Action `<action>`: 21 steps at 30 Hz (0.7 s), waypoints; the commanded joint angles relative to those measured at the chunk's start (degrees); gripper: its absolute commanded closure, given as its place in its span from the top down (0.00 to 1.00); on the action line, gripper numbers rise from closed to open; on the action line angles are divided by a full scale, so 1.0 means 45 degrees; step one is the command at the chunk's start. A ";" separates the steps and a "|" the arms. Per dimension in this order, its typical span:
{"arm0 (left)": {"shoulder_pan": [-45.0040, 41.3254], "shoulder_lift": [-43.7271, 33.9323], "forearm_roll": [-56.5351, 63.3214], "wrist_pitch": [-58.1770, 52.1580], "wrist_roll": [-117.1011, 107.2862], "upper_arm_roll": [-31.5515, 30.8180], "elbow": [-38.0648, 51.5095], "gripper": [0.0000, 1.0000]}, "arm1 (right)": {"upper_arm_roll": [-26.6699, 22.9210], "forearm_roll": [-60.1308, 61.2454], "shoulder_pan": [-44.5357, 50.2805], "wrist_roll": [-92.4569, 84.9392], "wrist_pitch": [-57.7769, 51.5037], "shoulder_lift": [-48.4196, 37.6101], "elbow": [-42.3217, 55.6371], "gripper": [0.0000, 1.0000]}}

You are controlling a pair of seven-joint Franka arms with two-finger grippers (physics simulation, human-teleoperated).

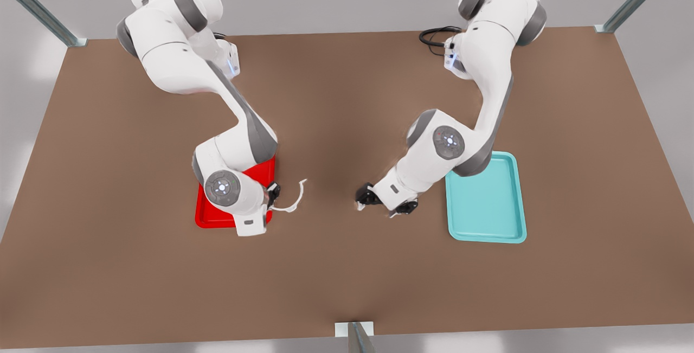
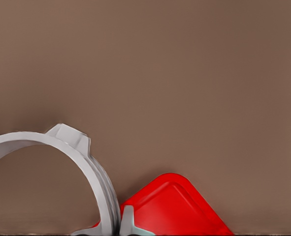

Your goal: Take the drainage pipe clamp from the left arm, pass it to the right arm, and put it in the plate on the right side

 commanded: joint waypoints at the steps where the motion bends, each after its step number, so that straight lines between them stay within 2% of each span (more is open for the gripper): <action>1: 0.1332 -0.0564 0.1016 -0.5066 0.2042 0.0022 0.0008 1.00 | 0.0010 -0.0345 -0.0672 -0.1714 -0.0078 -0.0641 -0.1072 0.21; 3: 0.3128 -0.1209 0.1035 -0.6198 0.4289 0.0061 0.0008 1.00 | 0.0478 -0.0560 -0.2077 -0.1870 0.0215 -0.1091 -0.2322 0.21; 5: 0.3988 -0.2633 0.2618 -0.6688 0.4368 0.0159 -0.0108 1.00 | 0.1397 -0.0618 -0.4050 -0.1870 0.1112 -0.1520 -0.3845 0.21; 7: 0.4418 -0.5954 0.2578 -0.6552 0.4368 0.0413 -0.3467 1.00 | 0.1729 -0.0853 -0.5124 -0.1851 0.3161 -0.2126 -0.5583 0.21; 8: 0.4614 -0.6268 0.2520 -0.6669 0.4368 0.0413 -0.3546 1.00 | 0.1729 -0.0834 -0.5456 -0.1831 0.5681 -0.2126 -0.7047 0.21; 16: 0.4673 -0.5819 0.2227 -0.6669 0.4270 0.0413 -0.3409 1.00 | 0.1690 -0.0853 -0.5477 -0.1636 0.6601 -0.1346 -0.7205 0.24; 20: 0.4712 -0.5799 0.2324 -0.6493 0.4309 0.0413 -0.3409 1.00 | 0.1709 -0.1322 -0.5477 -0.1636 0.6777 -0.1150 -0.7283 0.28; 21: 0.4673 -0.5819 0.2285 -0.6532 0.4270 0.0413 -0.3409 1.00 | 0.1709 -0.1341 -0.5457 -0.1636 0.6758 -0.1150 -0.7322 0.31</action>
